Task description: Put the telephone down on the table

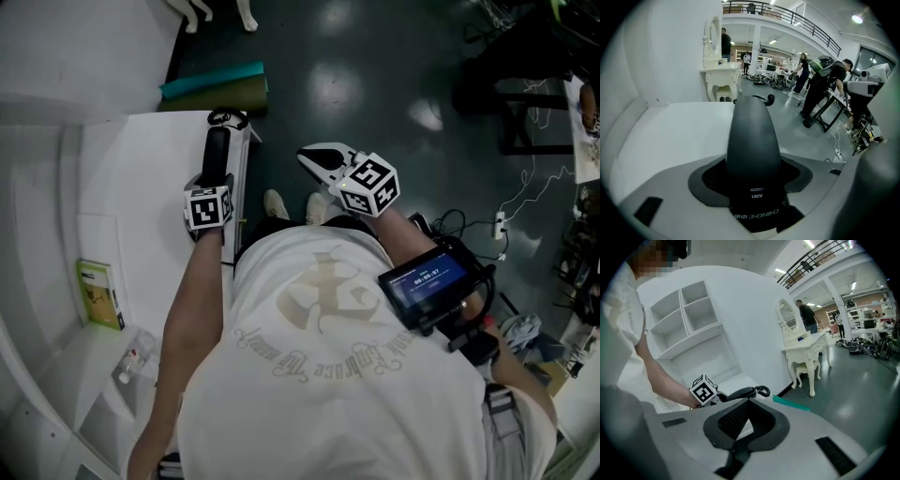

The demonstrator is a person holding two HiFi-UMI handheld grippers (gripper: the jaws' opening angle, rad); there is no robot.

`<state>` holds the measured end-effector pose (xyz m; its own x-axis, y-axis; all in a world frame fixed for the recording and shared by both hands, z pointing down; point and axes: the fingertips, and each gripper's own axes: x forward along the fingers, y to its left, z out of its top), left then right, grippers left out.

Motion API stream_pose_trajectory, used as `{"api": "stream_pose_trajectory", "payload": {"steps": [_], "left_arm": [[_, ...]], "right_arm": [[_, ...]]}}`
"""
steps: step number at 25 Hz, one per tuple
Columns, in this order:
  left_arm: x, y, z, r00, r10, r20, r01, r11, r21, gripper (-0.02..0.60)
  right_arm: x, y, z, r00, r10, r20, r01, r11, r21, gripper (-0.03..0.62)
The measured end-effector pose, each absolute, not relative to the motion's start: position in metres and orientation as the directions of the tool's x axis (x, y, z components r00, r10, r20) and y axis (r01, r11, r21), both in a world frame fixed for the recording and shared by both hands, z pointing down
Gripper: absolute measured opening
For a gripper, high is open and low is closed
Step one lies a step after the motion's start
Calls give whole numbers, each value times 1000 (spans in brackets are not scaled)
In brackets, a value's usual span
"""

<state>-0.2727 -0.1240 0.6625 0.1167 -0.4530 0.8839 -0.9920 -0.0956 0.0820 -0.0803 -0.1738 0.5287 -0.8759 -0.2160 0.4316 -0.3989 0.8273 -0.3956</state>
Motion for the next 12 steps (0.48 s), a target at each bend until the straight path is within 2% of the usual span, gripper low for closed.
{"api": "stream_pose_trajectory", "payload": {"steps": [12], "left_arm": [[-274,-124,668,124,-448,886,-989,-128,74,293]], "right_arm": [[-78,-171,532,-876,-218,431,-400,827,-396,15]]}}
